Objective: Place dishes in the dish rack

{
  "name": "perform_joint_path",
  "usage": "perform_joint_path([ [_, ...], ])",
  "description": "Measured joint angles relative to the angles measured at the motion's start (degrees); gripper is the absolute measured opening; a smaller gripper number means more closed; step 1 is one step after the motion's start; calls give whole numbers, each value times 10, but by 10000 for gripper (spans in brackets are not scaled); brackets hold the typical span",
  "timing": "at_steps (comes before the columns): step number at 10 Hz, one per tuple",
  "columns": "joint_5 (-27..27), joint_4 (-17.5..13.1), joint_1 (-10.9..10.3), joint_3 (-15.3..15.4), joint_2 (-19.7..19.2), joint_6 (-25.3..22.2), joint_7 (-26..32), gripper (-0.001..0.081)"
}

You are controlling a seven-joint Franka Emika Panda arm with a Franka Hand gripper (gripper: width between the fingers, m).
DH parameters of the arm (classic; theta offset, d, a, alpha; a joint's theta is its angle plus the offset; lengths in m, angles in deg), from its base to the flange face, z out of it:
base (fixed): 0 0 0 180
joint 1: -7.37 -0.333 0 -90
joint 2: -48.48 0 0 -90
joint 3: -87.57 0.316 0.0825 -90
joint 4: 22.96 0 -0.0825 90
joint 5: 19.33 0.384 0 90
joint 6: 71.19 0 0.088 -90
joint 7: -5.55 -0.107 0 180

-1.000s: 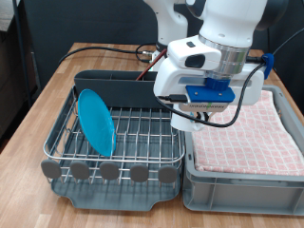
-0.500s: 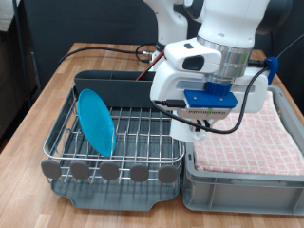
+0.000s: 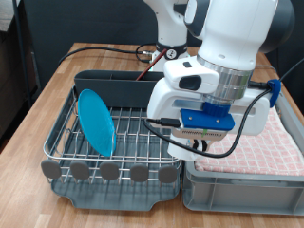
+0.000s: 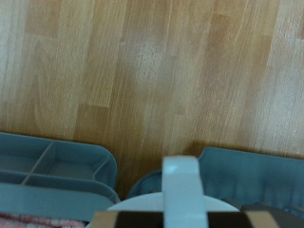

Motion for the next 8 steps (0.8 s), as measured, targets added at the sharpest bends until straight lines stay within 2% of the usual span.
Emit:
perform_joint_path([
  [8,-6,-10,1,-20,-47,33,-11,72],
])
